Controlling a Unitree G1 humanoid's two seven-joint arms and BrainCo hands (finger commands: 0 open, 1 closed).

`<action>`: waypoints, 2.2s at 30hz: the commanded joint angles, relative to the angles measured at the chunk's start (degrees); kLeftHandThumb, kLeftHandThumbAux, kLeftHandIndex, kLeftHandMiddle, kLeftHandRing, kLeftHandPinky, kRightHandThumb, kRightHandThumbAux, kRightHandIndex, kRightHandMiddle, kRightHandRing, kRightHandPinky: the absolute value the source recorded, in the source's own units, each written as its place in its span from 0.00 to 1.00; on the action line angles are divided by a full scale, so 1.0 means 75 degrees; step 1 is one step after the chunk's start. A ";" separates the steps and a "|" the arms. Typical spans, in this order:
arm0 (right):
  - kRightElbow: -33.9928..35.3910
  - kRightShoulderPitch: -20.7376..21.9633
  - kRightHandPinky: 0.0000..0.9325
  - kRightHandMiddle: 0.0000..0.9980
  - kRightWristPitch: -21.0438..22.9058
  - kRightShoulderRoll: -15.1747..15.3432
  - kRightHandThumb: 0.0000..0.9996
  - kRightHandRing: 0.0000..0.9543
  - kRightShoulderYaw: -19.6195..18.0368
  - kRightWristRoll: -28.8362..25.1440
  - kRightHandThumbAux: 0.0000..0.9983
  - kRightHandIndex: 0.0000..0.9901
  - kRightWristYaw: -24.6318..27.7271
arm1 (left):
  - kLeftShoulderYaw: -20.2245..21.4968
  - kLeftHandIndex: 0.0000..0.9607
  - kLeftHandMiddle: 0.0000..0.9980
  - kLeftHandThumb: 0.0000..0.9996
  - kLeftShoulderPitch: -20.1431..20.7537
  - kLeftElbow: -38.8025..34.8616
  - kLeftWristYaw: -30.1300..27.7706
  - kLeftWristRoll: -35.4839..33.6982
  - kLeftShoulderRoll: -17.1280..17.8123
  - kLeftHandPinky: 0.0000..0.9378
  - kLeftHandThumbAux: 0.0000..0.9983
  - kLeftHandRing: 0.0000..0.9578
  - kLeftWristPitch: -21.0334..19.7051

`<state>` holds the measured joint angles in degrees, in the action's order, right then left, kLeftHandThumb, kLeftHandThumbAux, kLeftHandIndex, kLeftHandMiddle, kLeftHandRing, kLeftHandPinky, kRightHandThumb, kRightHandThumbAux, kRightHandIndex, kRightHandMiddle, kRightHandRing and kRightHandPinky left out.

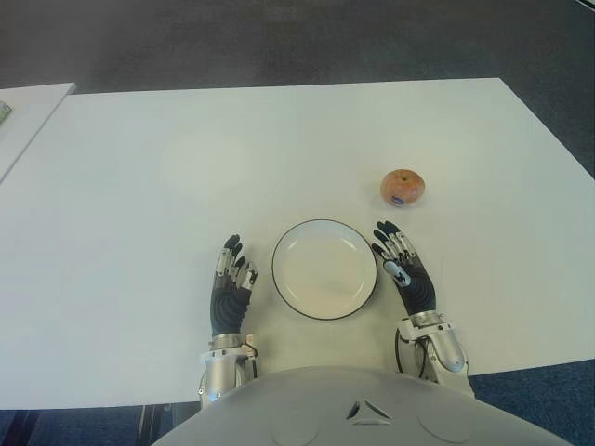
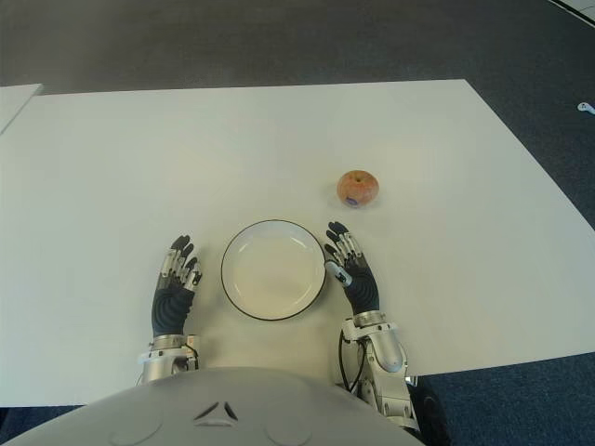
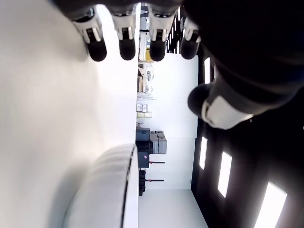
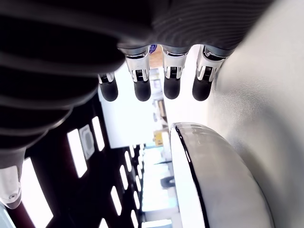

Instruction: Put the apples into the plate.

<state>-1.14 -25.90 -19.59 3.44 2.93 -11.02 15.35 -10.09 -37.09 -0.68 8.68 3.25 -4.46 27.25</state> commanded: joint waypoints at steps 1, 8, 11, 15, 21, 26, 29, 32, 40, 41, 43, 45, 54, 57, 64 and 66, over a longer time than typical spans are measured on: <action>-0.0317 -0.0174 0.00 0.00 0.0447 0.0038 0.09 0.00 -0.0012 0.0062 0.51 0.00 -0.0018 | -0.0042 0.03 0.05 0.11 -0.0131 0.0142 -0.0153 -0.0132 -0.0059 0.00 0.59 0.02 -0.0289; -0.0316 -0.0164 0.00 0.00 0.0400 0.0019 0.10 0.00 -0.0018 0.0093 0.52 0.00 -0.0059 | -0.0040 0.03 0.05 0.12 -0.0135 0.0123 -0.0171 -0.0172 -0.0066 0.00 0.60 0.02 -0.0253; -0.0297 -0.0159 0.00 0.00 0.0357 0.0020 0.10 0.00 -0.0039 0.0071 0.53 0.00 -0.0049 | -0.0070 0.03 0.05 0.13 -0.0166 0.0061 -0.0102 -0.0097 -0.0109 0.01 0.59 0.03 -0.0268; -0.0155 -0.0120 0.00 0.00 0.0386 0.0045 0.10 0.00 -0.0071 0.0013 0.54 0.00 -0.0023 | -0.0044 0.03 0.05 0.13 -0.0098 0.0138 -0.0026 -0.0003 -0.0133 0.02 0.59 0.03 -0.0280; 0.0183 -0.0067 0.00 0.01 0.0483 0.0075 0.11 0.00 -0.0123 -0.0042 0.56 0.00 -0.0025 | -0.0030 0.03 0.06 0.12 -0.0024 0.0229 0.0002 0.0067 -0.0162 0.02 0.58 0.03 -0.0248; 0.0576 0.0156 0.00 0.01 0.0863 0.0128 0.12 0.00 -0.0379 -0.0274 0.59 0.00 -0.0115 | -0.0009 0.03 0.06 0.12 0.0040 0.0419 0.0059 0.0114 -0.0199 0.02 0.59 0.03 -0.0025; 0.0751 0.0475 0.00 0.01 0.1194 0.0283 0.12 0.00 -0.0651 -0.0449 0.61 0.00 -0.0099 | -0.0003 0.03 0.06 0.13 0.0100 0.0539 0.0059 0.0097 -0.0202 0.02 0.60 0.03 0.0085; 0.0841 0.0704 0.00 0.00 0.1084 0.0434 0.13 0.00 -0.0814 -0.0335 0.64 0.00 -0.0056 | -0.0001 0.03 0.06 0.13 0.0148 0.0584 0.0029 0.0054 -0.0195 0.03 0.60 0.04 0.0081; 0.0491 0.1172 0.00 0.00 -0.0165 0.0690 0.13 0.00 -0.0872 0.1164 0.68 0.00 -0.0638 | -0.0049 0.03 0.06 0.13 0.0161 0.0635 0.0173 0.0208 -0.0300 0.04 0.61 0.04 0.0281; 0.0383 0.1315 0.00 0.00 -0.0395 0.0724 0.13 0.00 -0.0871 0.1458 0.68 0.00 -0.0795 | -0.0071 0.03 0.06 0.13 0.0147 0.0618 0.0178 0.0217 -0.0315 0.04 0.61 0.04 0.0314; 0.0163 0.1648 0.00 0.00 -0.0956 0.0825 0.16 0.00 -0.0851 0.2146 0.67 0.01 -0.1158 | -0.0105 0.03 0.06 0.13 0.0166 0.0621 0.0149 0.0189 -0.0308 0.04 0.60 0.05 0.0317; 0.0041 0.1804 0.00 0.00 -0.1412 0.0920 0.18 0.00 -0.0838 0.2690 0.66 0.01 -0.1450 | -0.0121 0.03 0.06 0.13 0.0175 0.0615 0.0128 0.0167 -0.0297 0.04 0.60 0.05 0.0284; -0.0210 0.2677 0.02 0.01 -0.2884 0.1983 0.33 0.00 -0.1061 0.5604 0.61 0.06 -0.3146 | -0.0098 0.03 0.07 0.14 0.0329 0.0687 0.0122 0.0053 -0.0323 0.04 0.61 0.05 0.0167; -0.0371 0.2931 0.01 0.02 -0.2926 0.2232 0.34 0.00 -0.1067 0.6155 0.58 0.08 -0.3596 | -0.0087 0.03 0.07 0.14 0.0377 0.0734 0.0112 0.0042 -0.0311 0.04 0.61 0.05 0.0149; -0.1142 0.4255 0.00 0.02 -0.2184 0.3068 0.34 0.00 -0.0733 0.7954 0.51 0.08 -0.4665 | -0.0085 0.03 0.07 0.12 0.0446 0.0776 0.0173 0.0230 -0.0272 0.03 0.62 0.05 0.0200; -0.1253 0.4418 0.00 0.02 -0.2007 0.3163 0.34 0.00 -0.0594 0.8135 0.50 0.08 -0.4800 | -0.0078 0.03 0.06 0.12 0.0461 0.0768 0.0167 0.0253 -0.0264 0.03 0.62 0.05 0.0158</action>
<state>-8.68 4.44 -36.95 26.11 -3.57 46.60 -18.99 -10.55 -33.48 3.45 9.44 4.56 -5.32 30.56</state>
